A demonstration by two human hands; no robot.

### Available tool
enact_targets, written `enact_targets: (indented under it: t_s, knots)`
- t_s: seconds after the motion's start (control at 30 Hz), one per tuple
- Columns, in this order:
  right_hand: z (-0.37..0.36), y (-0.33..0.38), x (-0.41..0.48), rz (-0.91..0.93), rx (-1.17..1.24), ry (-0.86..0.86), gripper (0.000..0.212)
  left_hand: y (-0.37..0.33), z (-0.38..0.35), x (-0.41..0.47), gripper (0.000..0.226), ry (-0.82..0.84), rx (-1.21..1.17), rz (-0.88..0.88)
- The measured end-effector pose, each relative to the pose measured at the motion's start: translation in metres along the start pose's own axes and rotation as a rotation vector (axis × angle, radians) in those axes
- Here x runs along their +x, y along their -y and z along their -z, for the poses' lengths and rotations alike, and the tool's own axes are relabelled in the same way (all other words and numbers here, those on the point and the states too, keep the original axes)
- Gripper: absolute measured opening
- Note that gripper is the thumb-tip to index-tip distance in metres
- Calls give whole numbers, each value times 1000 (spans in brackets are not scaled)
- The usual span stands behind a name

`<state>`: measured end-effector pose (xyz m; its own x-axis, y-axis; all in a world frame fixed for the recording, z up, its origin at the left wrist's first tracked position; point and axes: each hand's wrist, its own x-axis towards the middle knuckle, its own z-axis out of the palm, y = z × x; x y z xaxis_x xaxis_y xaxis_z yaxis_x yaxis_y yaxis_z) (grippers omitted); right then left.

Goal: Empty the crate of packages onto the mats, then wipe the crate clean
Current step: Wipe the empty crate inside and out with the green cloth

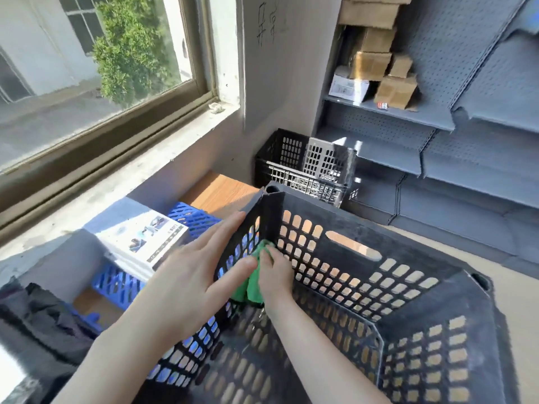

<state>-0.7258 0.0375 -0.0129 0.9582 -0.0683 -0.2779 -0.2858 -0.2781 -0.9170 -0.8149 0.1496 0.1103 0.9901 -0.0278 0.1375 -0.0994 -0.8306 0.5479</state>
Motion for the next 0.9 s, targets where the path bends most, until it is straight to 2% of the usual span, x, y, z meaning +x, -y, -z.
enact_targets:
  t_s: [0.13, 0.3, 0.37, 0.47, 0.53, 0.67, 0.8, 0.9]
  knots:
    - [11, 44, -15, 46, 89, -82, 27, 4, -1, -2, 75, -10, -61, 13]
    - [17, 79, -45, 480, 33, -185, 34, 9, 2, 0, 79, 11, -235, 50]
    - [16, 82, -46, 707, -90, -156, 41, 10, 3, 0, 74, 5, -326, 39]
    - [22, 69, -33, 989, -333, -12, 54, 8, 4, -1, 68, -53, -428, 52]
    - [33, 53, -17, 1087, -451, 39, 57, 6, 7, -1, 67, -74, -473, 57]
    - [46, 36, 13, 1294, -700, -8, 70, 4, 7, -1, 65, -46, -430, -4]
    - [50, 33, 25, 1340, -846, 25, 96, 4, 8, -2, 68, -55, -400, 21]
    - [53, 26, 31, 1360, -910, -6, 91, 5, 6, -1, 75, -42, -341, 55]
